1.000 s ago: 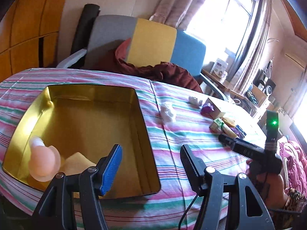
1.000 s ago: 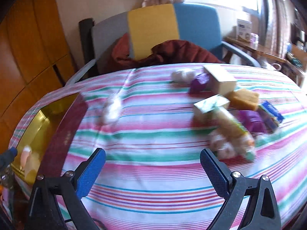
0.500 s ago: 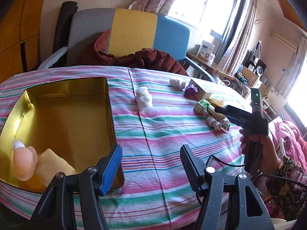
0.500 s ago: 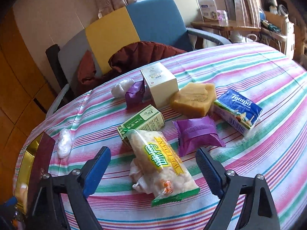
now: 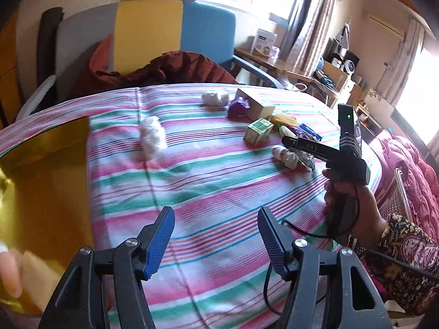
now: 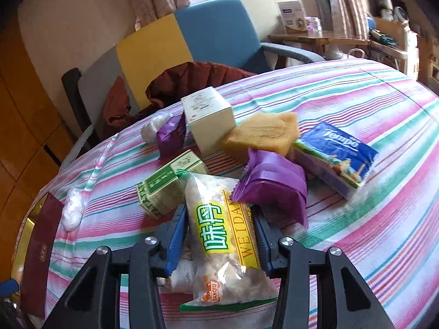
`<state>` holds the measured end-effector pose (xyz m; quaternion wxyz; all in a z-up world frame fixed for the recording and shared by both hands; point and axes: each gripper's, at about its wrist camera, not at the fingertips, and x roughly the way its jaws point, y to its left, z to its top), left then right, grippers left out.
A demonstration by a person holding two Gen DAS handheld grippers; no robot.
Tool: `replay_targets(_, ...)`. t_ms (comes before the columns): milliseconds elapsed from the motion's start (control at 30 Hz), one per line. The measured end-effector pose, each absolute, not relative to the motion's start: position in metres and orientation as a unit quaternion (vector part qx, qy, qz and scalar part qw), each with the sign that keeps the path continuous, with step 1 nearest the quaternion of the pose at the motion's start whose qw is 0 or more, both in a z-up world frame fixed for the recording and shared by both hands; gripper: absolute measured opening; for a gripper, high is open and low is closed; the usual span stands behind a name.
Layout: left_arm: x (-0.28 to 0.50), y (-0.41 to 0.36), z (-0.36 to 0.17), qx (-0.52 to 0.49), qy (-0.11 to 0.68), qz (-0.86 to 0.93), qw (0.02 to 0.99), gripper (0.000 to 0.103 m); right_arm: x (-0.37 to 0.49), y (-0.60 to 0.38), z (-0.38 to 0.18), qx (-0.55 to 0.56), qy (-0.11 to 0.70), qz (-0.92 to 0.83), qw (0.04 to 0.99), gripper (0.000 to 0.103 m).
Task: Organize objects
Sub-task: 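Move the right tool to the WEIDAN snack bag while the left tool approaches the white sock, then grasp the WEIDAN snack bag with the right tool while the left tool grasps the white sock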
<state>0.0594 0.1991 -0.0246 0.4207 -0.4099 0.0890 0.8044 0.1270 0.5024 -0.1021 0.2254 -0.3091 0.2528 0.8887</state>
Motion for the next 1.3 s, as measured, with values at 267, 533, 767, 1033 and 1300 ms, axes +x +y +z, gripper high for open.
replay_targets(267,0.045,0.290,-0.041,-0.444,0.093,0.759,0.467,0.065,0.162,0.521,-0.106,-0.262,0.304,0.864,0.304,0.046)
replay_targets(533,0.023,0.369,-0.075,-0.516,0.061,0.711,0.474,0.065,0.165,0.524,-0.109,-0.255,0.316,0.859,0.311,0.046)
replay_targets(767,0.027,0.400,-0.089,-0.503,0.073,0.712,0.486,0.060,0.167,0.524,-0.111,-0.250,0.319,0.860,0.309,0.046)
replay_targets(1033,0.033,0.383,-0.092,-0.457,0.104,0.719,0.513,0.036,0.167,0.524,-0.111,-0.250,0.318,0.860,0.311,0.046)
replay_targets(1300,0.031,0.344,-0.093,-0.461,0.056,0.731,0.500,0.033,0.161,0.520,-0.110,-0.261,0.299,0.859,0.322,0.046)
